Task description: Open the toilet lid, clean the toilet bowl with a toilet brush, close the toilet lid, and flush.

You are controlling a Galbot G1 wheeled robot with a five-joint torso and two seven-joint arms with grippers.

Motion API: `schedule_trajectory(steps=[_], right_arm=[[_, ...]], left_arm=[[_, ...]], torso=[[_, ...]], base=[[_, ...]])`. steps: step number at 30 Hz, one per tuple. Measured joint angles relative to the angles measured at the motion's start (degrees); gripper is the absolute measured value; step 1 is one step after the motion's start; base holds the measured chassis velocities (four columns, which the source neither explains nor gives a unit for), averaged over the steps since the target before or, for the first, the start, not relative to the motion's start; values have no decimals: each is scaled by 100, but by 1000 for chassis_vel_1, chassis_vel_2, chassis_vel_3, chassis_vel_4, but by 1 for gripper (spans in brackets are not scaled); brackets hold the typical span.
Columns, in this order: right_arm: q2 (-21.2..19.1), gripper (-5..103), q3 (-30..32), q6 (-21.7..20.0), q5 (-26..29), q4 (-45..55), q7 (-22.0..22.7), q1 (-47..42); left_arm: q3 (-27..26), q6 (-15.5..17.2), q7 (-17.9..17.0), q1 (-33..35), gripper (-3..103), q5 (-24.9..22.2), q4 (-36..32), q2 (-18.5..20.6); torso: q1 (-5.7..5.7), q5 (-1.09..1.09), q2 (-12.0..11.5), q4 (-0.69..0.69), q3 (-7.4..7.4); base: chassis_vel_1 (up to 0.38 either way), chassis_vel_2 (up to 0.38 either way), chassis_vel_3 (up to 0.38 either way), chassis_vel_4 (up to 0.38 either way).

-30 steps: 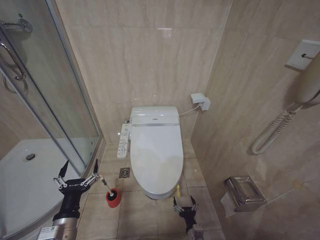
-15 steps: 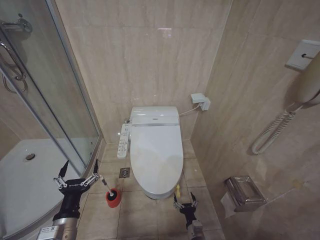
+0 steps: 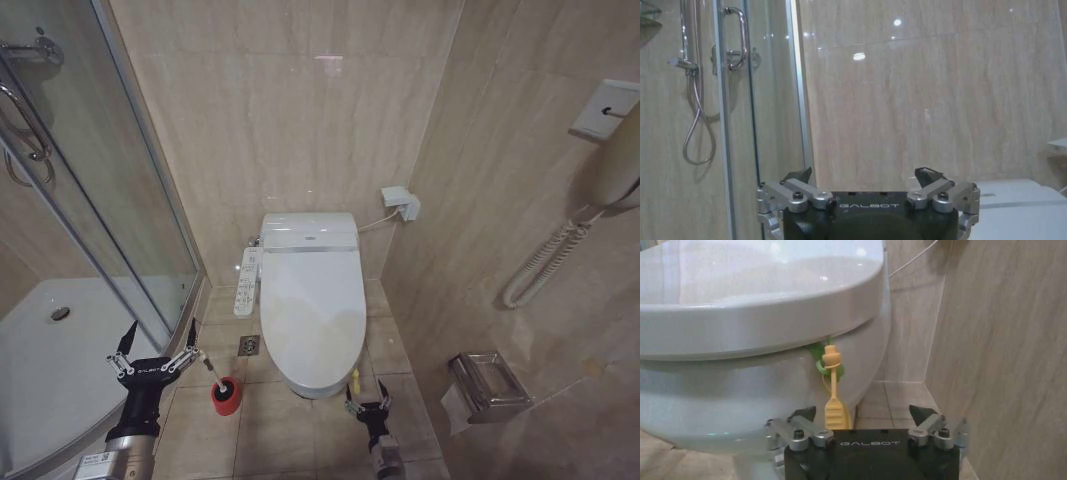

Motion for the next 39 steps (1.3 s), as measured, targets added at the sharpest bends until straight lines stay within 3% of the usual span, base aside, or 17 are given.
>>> schedule_trajectory(steps=[6,7,12,13,20,21,28,29,39], right_arm=[[-38,96,-2,-2,6,-5,-15,5],[-49,69,-7,-2,6,7,-25,-7],[-92,69,-11,4,9,21,-51,-60],[-94,42,-5,9,20,10,-53,-59],[-95,42,8,55,81,9,-100,-55],[-91,15,10,59,90,14,-109,-55],[-103,15,-2,91,149,74,-122,-71],[-126,0,-5,91,181,132,-122,-94],[-473,0,25,152,500,863,-261,-417]], left_arm=[[0,0,0,0,100,0,0,0],[0,0,0,0,100,0,0,0],[0,0,0,0,100,0,0,0],[0,0,0,0,100,0,0,0],[0,0,0,0,100,0,0,0],[0,0,0,0,100,0,0,0],[0,0,0,0,100,0,0,0],[0,0,0,0,100,0,0,0],[0,0,0,0,100,0,0,0]], torso=[[0,0,0,0,0],[0,0,0,0,0],[0,0,0,0,0],[0,0,0,0,0],[0,0,0,0,0],[0,0,0,0,0],[0,1,0,0,0],[0,1,0,0,0],[0,1,0,0,0]], base=[[0,0,0,0],[0,0,0,0],[0,0,0,0],[0,0,0,0],[0,0,0,0],[0,0,0,0],[0,0,0,0],[0,0,0,0],[0,0,0,0]])
